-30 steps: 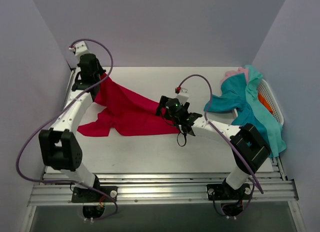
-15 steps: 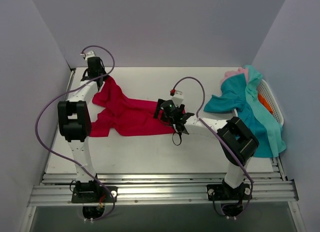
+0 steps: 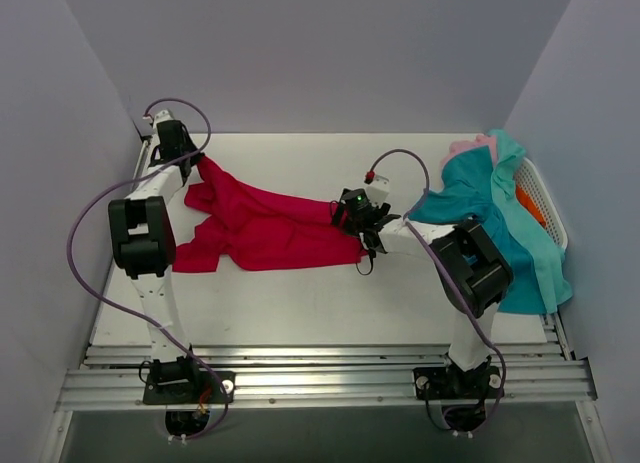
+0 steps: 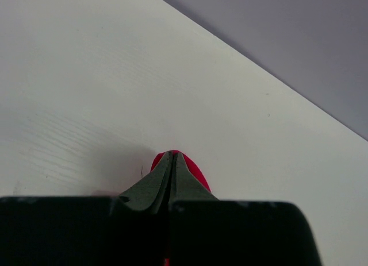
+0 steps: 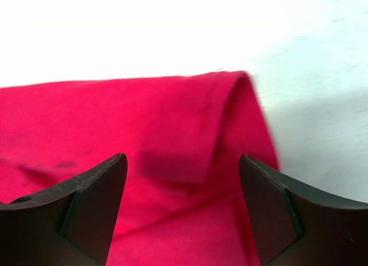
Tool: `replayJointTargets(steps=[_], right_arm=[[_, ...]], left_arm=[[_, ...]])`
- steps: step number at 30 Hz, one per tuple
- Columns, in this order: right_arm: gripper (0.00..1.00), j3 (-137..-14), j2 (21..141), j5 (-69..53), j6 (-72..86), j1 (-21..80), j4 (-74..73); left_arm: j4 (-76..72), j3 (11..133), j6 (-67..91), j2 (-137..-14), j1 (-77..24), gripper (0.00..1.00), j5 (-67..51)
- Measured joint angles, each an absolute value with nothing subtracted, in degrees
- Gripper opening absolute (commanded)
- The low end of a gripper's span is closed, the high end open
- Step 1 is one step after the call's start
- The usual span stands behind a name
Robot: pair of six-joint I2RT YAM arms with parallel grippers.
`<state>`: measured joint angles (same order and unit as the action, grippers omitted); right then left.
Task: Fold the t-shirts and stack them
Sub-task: Flatten the tshirt out
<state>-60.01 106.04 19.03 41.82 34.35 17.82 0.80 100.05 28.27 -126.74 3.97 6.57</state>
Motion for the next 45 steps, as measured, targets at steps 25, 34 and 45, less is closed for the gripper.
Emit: replayJointTargets(steps=[25,34,45], right_arm=[[0.37,-62.3,110.9,17.2,41.3,33.1,19.0],[0.0,-62.4,110.9,17.3,40.8,33.8,18.2],[0.0,-62.2,108.1,17.6,40.6,33.9,16.0]], left_arm=[[-0.6,99.6,28.5,-129.3,3.8,0.02,5.7],[-0.7,99.6,28.5,-129.3,3.4,0.02,5.7],[-1.1,89.4,29.1,-122.2,2.3,0.02,6.8]])
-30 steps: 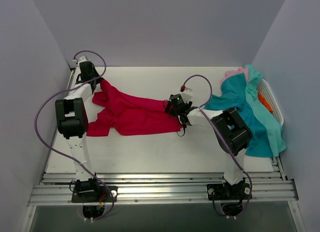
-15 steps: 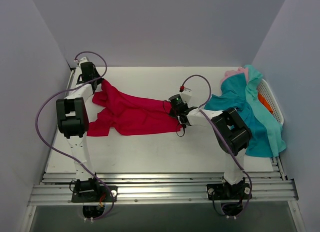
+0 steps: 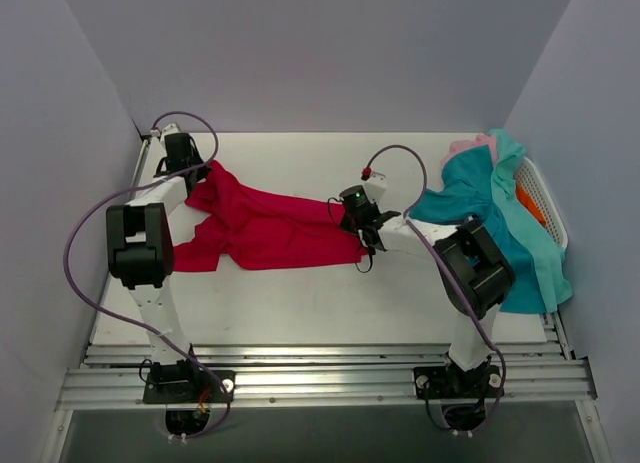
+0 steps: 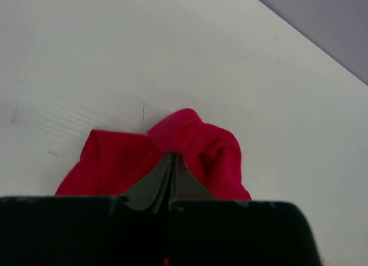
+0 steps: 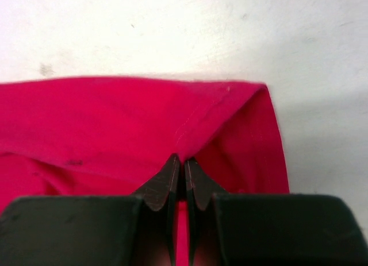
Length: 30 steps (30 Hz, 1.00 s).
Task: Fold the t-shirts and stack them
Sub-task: Flatten the tshirt out
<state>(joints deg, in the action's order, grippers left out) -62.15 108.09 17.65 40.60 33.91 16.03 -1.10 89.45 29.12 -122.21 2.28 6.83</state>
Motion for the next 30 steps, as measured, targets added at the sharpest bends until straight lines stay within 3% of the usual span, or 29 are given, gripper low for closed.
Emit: replayJointTargets(steps=[8,16,22,30], right_arm=[[0.0,-58.7,87.0,21.2,40.2,37.5,11.3],[0.0,-55.0,59.4,21.1,38.6,43.2,5.2],[0.0,-54.5,42.0,17.4,37.1,43.6,-1.2],[0.0,-68.0,32.6,16.5,34.8,43.6,-10.2]], left_arm=[[-0.7,71.4,28.4,-89.0,-8.1,0.02,12.0],[6.5,63.4,26.3,-55.3,-21.8,0.02,19.9],[19.9,65.5,26.2,-38.9,-24.1,0.02,22.7],[30.6,85.4,24.3,-38.8,-24.2,0.02,20.2]])
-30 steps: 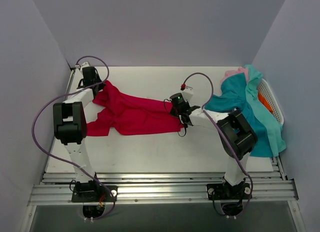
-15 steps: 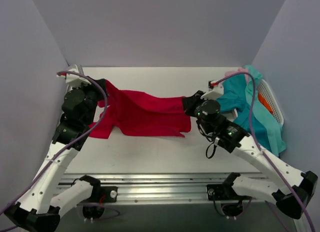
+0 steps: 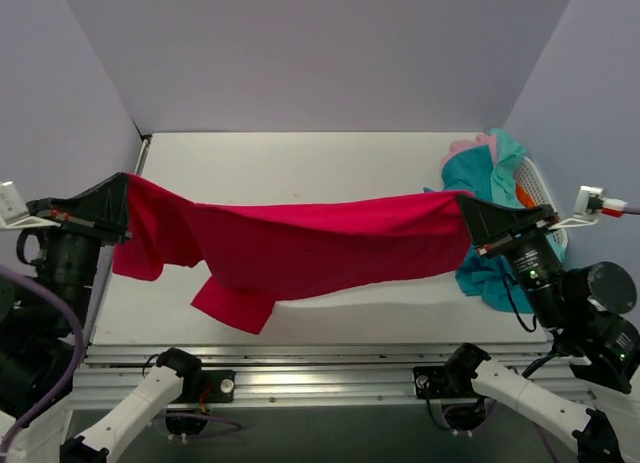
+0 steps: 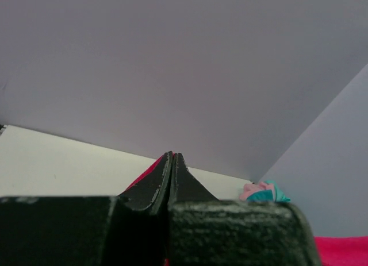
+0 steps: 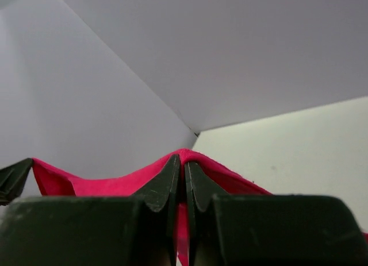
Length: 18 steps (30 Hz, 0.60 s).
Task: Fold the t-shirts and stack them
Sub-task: Flatten the tshirt out
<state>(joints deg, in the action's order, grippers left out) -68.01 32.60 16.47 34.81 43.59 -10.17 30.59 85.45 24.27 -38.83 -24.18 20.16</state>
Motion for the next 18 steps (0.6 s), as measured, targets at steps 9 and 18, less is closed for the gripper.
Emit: replayJointTargets(steps=[9,18], right_arm=[[0.0,-76.6,36.1,15.0,32.9,43.6,-9.7],[0.0,-79.3,63.7,35.1,35.6,41.2,-13.8]], left_arm=[[32.0,97.2,20.7,-40.9,-24.2,0.02,16.2],[22.2,88.0,18.9,-59.3,-20.8,0.02,16.7]])
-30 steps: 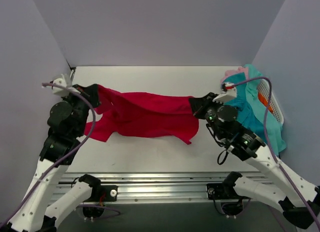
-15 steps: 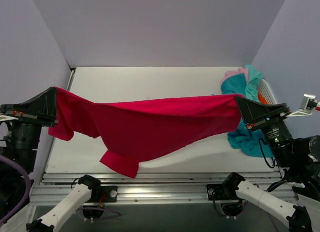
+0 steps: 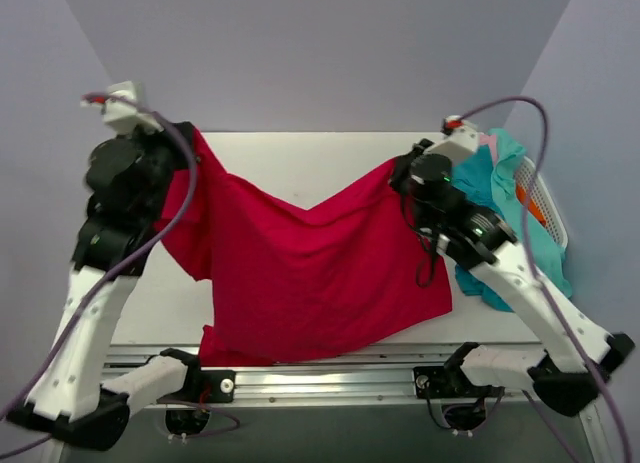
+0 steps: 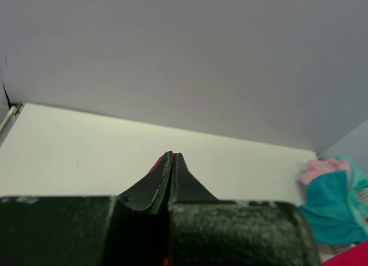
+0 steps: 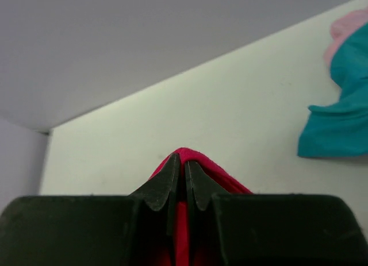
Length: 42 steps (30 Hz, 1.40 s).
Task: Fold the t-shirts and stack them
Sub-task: Flatten the tshirt out
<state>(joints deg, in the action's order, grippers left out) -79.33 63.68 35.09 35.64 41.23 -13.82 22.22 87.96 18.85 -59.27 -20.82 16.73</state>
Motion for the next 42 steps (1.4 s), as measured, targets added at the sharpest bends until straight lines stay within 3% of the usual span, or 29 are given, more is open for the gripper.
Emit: replayJointTargets(steps=[7,11,12,13,14,15,16,19,23,29,35,38,42], right_arm=[[0.0,-74.1,89.5,30.9,37.7,25.5,-8.0],[0.01,-79.6,104.5,30.1,38.8,20.1,-7.1],[0.28,-82.5,108.3,30.0,39.1,19.1,-6.9],[0.49,-86.6,112.8,30.1,39.7,18.2,-7.2],[0.81,-90.4,116.2,30.5,40.1,17.5,-7.4],[1.0,-94.3,119.3,30.9,40.2,16.8,-7.6],[1.0,-97.8,122.1,31.4,40.1,16.3,-8.0],[1.0,-106.8,127.5,33.0,39.1,14.9,-9.3],[1.0,-110.5,127.5,34.3,38.7,13.7,-10.2],[1.0,-97.7,114.9,33.6,38.3,14.2,-5.5],[0.97,-80.7,100.6,22.2,39.5,18.7,7.1],[0.93,-78.5,102.2,15.6,40.1,19.1,10.4],[0.9,-77.9,108.0,10.1,40.1,19.3,11.4]], left_arm=[[13.0,83.8,19.4,-89.3,-8.8,0.02,7.9],[12.3,94.4,18.9,-112.1,-5.6,0.02,4.0],[12.2,99.5,18.9,-118.3,-5.2,0.05,2.9],[13.7,106.7,19.2,-125.5,-4.8,0.35,1.7],[16.1,114.3,19.3,-131.5,-4.6,0.56,0.9],[17.0,121.3,19.5,-137.0,-4.4,0.75,0.4],[19.1,127.9,20.0,-141.4,-4.4,0.94,0.1],[26.1,145.0,21.1,-150.0,-4.3,0.94,0.4],[28.1,147.4,20.8,-146.2,-4.7,0.94,3.3],[17.6,112.7,21.0,-114.7,-5.2,0.94,8.4],[3.3,88.2,23.3,-90.0,-5.5,0.94,9.8],[-2.0,79.7,23.8,-88.0,-6.3,0.94,9.5],[-2.7,74.9,24.0,-95.8,-6.8,0.96,8.2]])
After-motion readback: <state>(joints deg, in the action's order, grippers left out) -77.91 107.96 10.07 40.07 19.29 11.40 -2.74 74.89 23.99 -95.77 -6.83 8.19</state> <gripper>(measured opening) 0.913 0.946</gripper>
